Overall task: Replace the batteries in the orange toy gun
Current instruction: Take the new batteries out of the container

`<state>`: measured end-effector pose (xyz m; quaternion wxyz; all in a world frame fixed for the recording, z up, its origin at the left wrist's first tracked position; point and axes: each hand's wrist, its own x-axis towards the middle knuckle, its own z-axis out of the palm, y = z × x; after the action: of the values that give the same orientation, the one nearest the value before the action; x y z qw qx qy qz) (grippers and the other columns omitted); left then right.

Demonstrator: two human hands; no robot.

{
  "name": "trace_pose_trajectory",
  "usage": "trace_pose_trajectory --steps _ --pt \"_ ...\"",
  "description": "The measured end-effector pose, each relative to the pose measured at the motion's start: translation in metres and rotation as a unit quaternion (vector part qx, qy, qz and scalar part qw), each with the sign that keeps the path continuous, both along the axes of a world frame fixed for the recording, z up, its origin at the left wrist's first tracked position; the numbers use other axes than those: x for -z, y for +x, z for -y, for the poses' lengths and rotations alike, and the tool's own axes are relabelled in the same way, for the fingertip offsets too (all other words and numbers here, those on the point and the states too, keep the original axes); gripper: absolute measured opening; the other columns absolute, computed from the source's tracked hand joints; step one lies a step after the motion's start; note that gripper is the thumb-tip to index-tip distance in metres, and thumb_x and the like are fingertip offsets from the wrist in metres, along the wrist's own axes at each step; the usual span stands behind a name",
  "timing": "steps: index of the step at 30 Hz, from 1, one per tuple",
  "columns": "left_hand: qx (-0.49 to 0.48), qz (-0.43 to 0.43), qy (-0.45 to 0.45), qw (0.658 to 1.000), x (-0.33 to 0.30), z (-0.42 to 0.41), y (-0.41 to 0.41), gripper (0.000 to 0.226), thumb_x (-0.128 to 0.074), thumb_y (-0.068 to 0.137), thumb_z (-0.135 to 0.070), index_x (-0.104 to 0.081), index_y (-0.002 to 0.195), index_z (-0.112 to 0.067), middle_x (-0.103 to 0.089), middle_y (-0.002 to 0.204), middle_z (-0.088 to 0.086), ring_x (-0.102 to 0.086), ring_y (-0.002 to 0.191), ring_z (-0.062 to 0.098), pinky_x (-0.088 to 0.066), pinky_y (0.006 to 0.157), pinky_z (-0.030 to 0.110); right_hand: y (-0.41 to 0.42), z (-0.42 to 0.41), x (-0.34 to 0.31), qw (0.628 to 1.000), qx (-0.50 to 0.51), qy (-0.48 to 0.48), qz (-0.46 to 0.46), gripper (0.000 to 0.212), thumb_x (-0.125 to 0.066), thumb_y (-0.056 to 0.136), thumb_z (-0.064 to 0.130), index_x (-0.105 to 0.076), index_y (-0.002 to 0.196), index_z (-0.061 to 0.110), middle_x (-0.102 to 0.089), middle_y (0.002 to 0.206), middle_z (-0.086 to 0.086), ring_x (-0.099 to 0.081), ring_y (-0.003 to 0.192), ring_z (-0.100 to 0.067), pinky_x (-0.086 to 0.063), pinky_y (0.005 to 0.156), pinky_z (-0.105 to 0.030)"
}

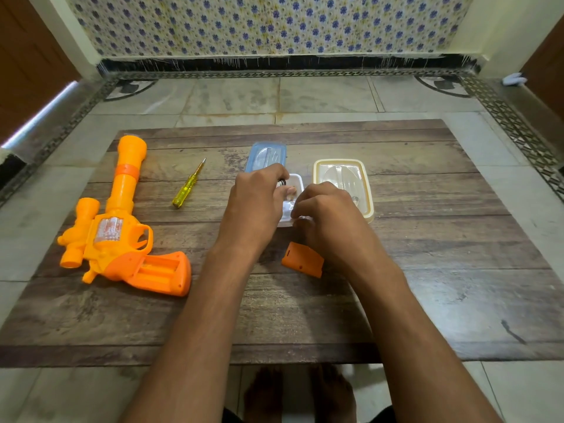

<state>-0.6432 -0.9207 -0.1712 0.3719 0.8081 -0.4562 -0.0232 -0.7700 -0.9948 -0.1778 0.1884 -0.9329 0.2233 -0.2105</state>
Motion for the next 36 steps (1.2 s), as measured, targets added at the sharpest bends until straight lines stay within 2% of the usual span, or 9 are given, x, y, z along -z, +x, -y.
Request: trace_pose_trajectory --steps 6,10,12,16,21,24,26,29,36 --pt "0.011 -0.008 -0.028 1.000 0.007 0.001 0.001 0.014 -0.072 0.095 -0.014 -0.073 0.109 -0.015 -0.075 0.093 0.006 -0.068 0.086 0.024 -0.056 0.079 0.042 0.001 0.001 0.002 1.000 0.000 -0.010 -0.002 0.012 -0.074 0.074 -0.002 -0.081 0.078 0.007 -0.072 0.085 -0.012 -0.063 0.088 -0.038 -0.054 0.073 -0.050" --pt "0.022 -0.017 -0.027 0.999 0.015 0.000 0.008 0.008 -0.073 0.090 -0.021 -0.070 0.094 -0.028 -0.072 0.086 -0.001 -0.066 0.088 0.027 -0.054 0.086 0.052 0.001 0.002 0.003 1.000 0.000 -0.015 0.005 0.011 -0.076 0.073 -0.001 -0.081 0.076 0.009 -0.072 0.084 -0.010 -0.064 0.087 -0.037 -0.054 0.073 -0.050" --pt "0.029 -0.018 -0.038 0.999 0.020 0.001 0.010 0.015 -0.076 0.086 -0.016 -0.071 0.089 -0.030 -0.066 0.087 -0.004 -0.065 0.090 0.026 -0.055 0.082 0.056 0.001 0.001 0.003 1.000 0.003 -0.010 0.007 0.011 -0.077 0.075 0.000 -0.081 0.078 0.010 -0.073 0.087 -0.009 -0.064 0.091 -0.037 -0.054 0.077 -0.051" --pt "0.040 -0.024 -0.061 0.997 0.026 0.003 0.015 0.016 -0.080 0.081 -0.005 -0.079 0.089 -0.018 -0.058 0.088 0.002 -0.064 0.086 0.025 -0.057 0.071 0.051 0.001 0.001 0.003 1.000 0.004 -0.010 0.007 0.012 -0.077 0.076 0.000 -0.081 0.079 0.011 -0.073 0.089 -0.009 -0.064 0.092 -0.036 -0.053 0.080 -0.051" --pt "0.075 0.015 -0.078 0.994 0.020 0.002 0.011 0.012 -0.079 0.079 -0.002 -0.079 0.086 -0.011 -0.065 0.085 0.003 -0.065 0.087 0.025 -0.055 0.076 0.046 0.001 0.001 0.003 1.000 0.006 -0.016 0.006 0.011 -0.077 0.077 0.001 -0.081 0.080 0.011 -0.073 0.088 -0.009 -0.064 0.090 -0.037 -0.054 0.079 -0.053" --pt "0.079 0.035 -0.087 0.992 0.017 0.002 0.009 0.013 -0.078 0.080 0.003 -0.078 0.088 -0.007 -0.069 0.087 0.006 -0.066 0.084 0.020 -0.054 0.076 0.033 0.002 0.001 0.004 1.000 0.005 -0.018 0.004 0.011 -0.077 0.075 0.001 -0.081 0.078 0.011 -0.073 0.086 -0.009 -0.064 0.088 -0.038 -0.054 0.078 -0.053" --pt "0.077 0.045 -0.074 0.993 0.017 0.002 0.010 0.018 -0.077 0.080 0.008 -0.077 0.091 -0.006 -0.069 0.088 0.007 -0.066 0.082 0.019 -0.054 0.075 0.030 0.001 0.002 0.004 1.000 0.004 -0.017 0.005 0.011 -0.077 0.076 0.001 -0.081 0.078 0.010 -0.073 0.086 -0.010 -0.064 0.088 -0.038 -0.054 0.078 -0.053" --pt "0.073 0.043 -0.061 0.995 0.020 0.002 0.013 0.018 -0.078 0.081 0.005 -0.075 0.093 -0.008 -0.069 0.088 0.006 -0.065 0.080 0.020 -0.055 0.074 0.037 0.000 0.003 0.005 1.000 0.002 -0.018 0.010 0.010 -0.076 0.076 0.001 -0.081 0.079 0.009 -0.072 0.086 -0.011 -0.064 0.089 -0.039 -0.054 0.078 -0.054" --pt "0.031 0.033 -0.084 0.995 0.018 0.002 0.012 0.014 -0.080 0.085 -0.004 -0.075 0.096 -0.011 -0.070 0.093 0.003 -0.064 0.074 0.013 -0.050 0.070 0.021 0.000 0.003 0.004 1.000 0.003 -0.025 0.009 0.009 -0.076 0.078 0.001 -0.081 0.080 0.008 -0.071 0.085 -0.013 -0.064 0.088 -0.038 -0.054 0.079 -0.054"
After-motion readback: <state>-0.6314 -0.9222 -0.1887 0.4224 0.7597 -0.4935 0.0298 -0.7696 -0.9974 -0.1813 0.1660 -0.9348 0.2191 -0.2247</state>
